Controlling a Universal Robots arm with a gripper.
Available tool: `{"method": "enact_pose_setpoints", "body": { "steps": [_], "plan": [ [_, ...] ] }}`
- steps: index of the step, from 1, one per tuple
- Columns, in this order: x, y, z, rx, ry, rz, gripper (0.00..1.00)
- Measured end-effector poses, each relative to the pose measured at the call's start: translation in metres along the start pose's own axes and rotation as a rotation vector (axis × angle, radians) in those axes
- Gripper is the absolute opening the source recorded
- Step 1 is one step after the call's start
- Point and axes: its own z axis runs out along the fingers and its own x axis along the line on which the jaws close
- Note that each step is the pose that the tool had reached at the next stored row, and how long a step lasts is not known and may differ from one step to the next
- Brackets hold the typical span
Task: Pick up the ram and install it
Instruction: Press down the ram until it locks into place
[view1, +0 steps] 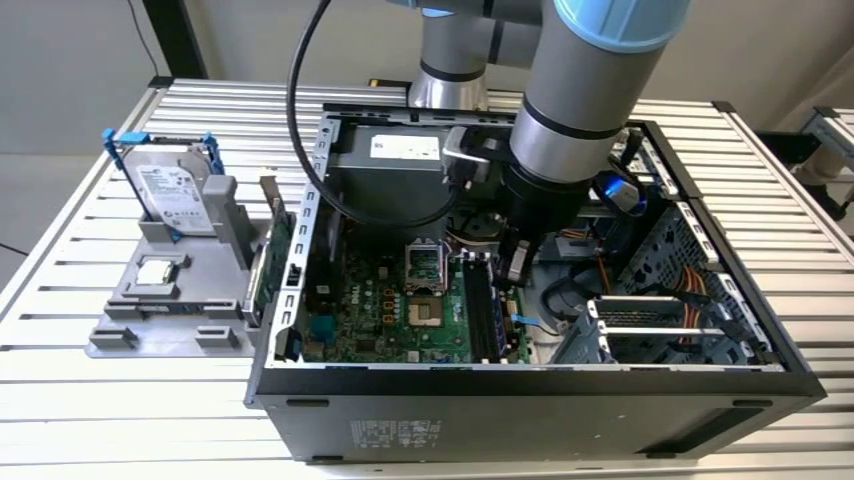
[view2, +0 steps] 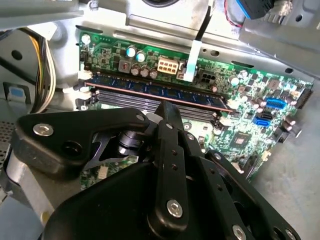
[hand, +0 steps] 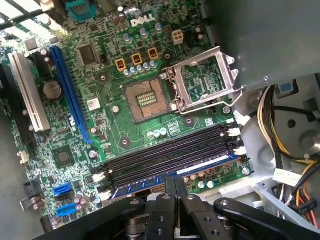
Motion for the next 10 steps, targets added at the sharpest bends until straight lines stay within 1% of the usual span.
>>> {"method": "enact_pose_setpoints", "body": {
  "steps": [10],
  "plan": [
    [-0.0012, -0.0013, 0.0, 0.0006, 0.0018, -0.07, 0.0]
  ]
}}
